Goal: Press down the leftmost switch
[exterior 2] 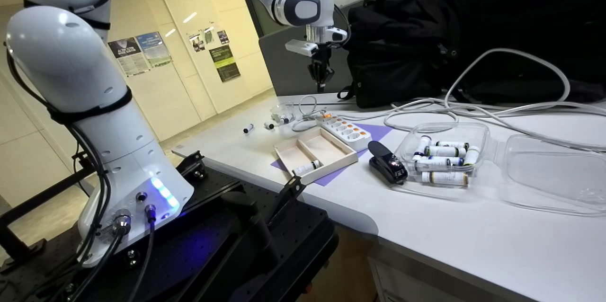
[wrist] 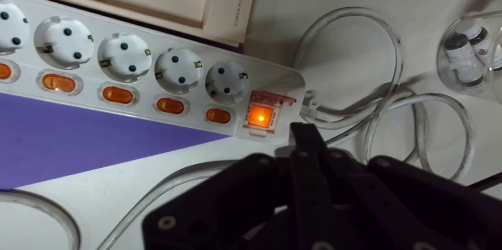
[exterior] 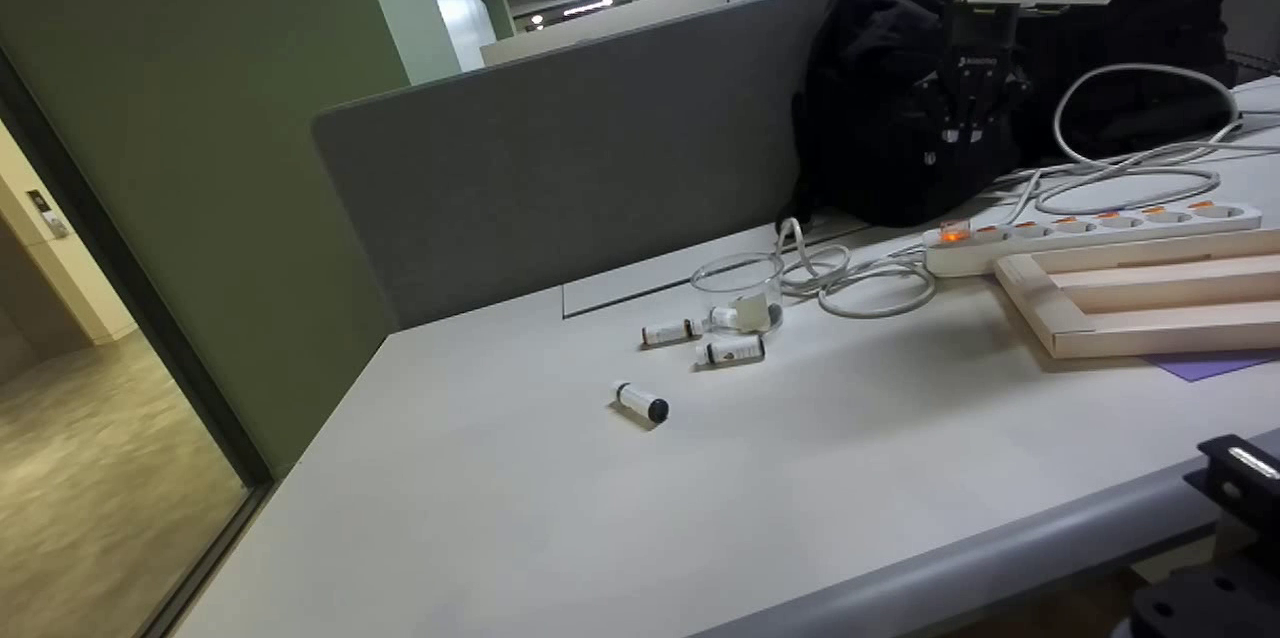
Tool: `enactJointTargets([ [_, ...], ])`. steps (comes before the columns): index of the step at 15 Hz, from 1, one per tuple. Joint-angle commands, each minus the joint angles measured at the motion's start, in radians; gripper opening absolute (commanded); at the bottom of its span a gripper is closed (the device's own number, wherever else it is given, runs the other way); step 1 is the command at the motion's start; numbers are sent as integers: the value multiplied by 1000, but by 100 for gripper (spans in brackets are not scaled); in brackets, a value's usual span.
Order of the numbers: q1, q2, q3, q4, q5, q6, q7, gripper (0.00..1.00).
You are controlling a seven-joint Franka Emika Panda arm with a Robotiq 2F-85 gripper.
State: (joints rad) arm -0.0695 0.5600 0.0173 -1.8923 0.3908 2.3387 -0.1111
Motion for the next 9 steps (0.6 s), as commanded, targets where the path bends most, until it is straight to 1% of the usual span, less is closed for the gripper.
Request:
enactJointTargets([
  [1,-17,0,18,1,-14,1,9,1],
  [2,-17,0,18,1,-14,1,9,0],
  [3,-22,0,25,-6,3,40,-2,0],
  [9,-85,23,92,-10,113,147,-58,0],
])
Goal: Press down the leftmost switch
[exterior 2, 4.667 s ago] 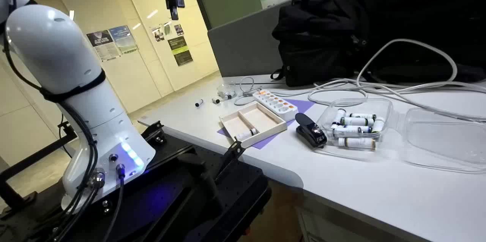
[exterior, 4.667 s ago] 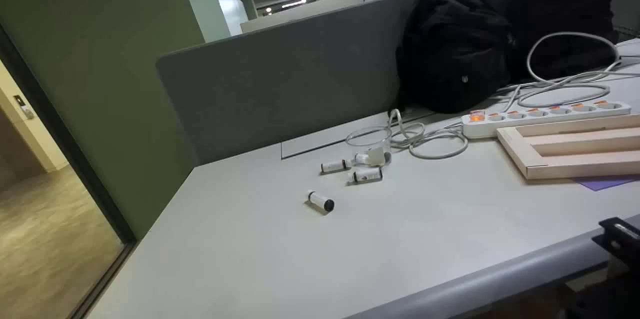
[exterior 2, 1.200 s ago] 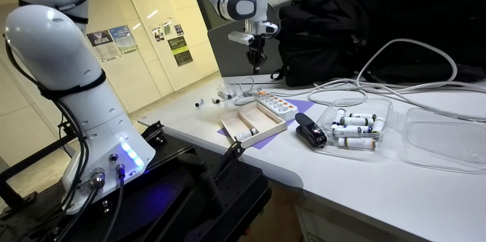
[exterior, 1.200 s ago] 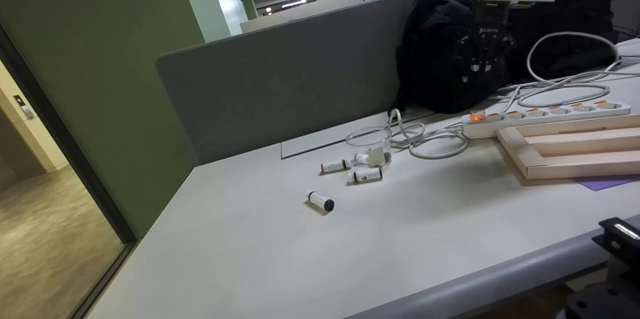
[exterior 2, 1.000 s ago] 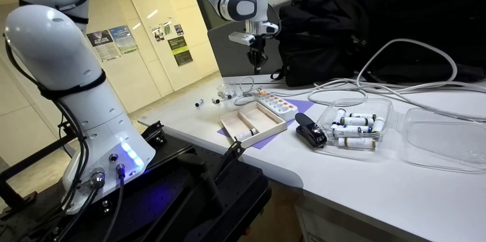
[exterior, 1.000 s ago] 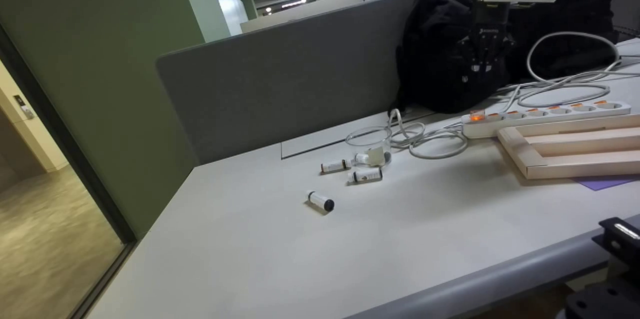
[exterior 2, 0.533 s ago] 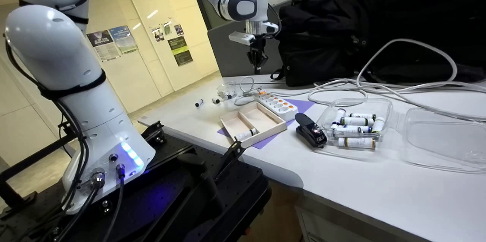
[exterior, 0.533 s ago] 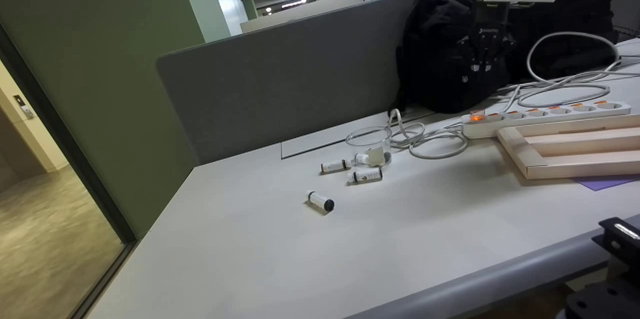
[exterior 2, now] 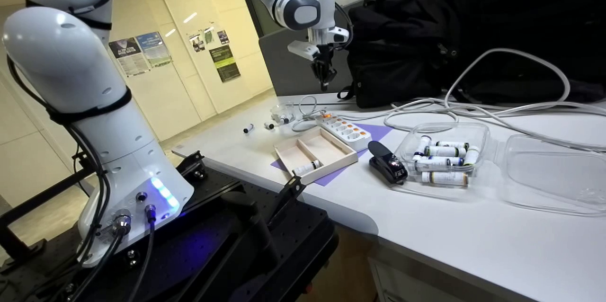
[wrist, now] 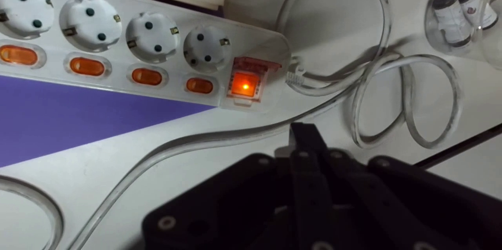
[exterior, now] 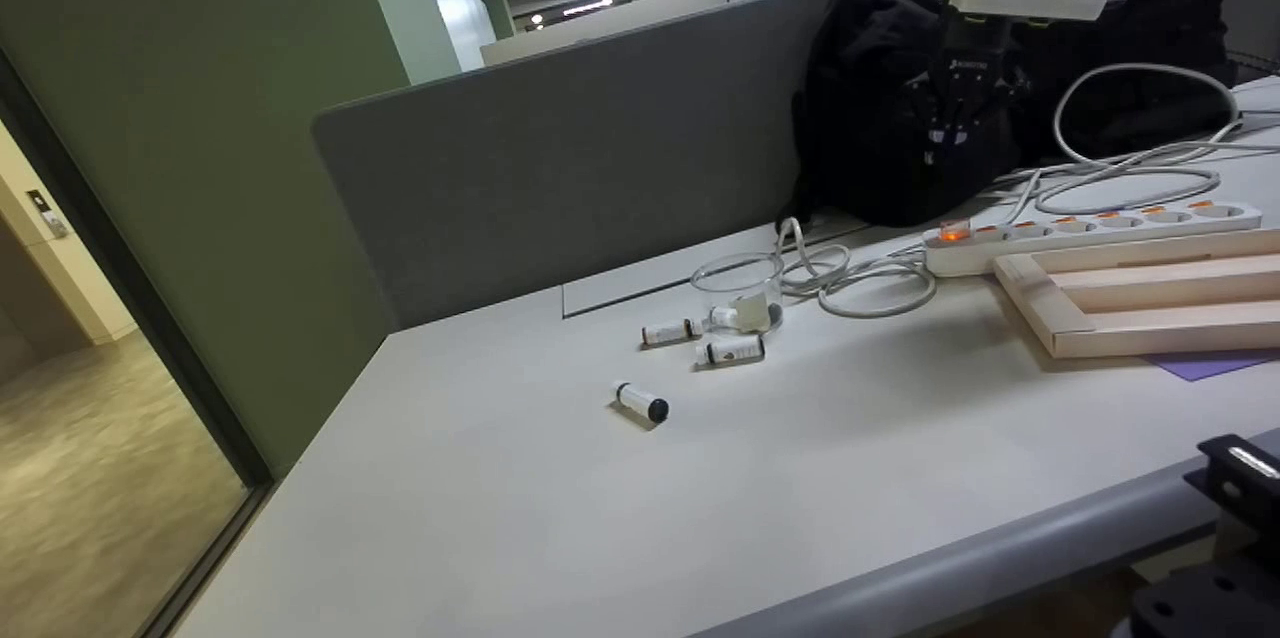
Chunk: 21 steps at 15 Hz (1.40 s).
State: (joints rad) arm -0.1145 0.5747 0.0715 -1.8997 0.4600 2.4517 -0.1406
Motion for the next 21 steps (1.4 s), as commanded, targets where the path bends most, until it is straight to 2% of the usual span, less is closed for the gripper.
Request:
enactJointTargets([
  [1,-46,13,45,-4,52,44,-33,0],
  [10,-79,74,64,-8,61,83,-35,0],
  [21,-81,137,67,0,57,102,-7,0],
])
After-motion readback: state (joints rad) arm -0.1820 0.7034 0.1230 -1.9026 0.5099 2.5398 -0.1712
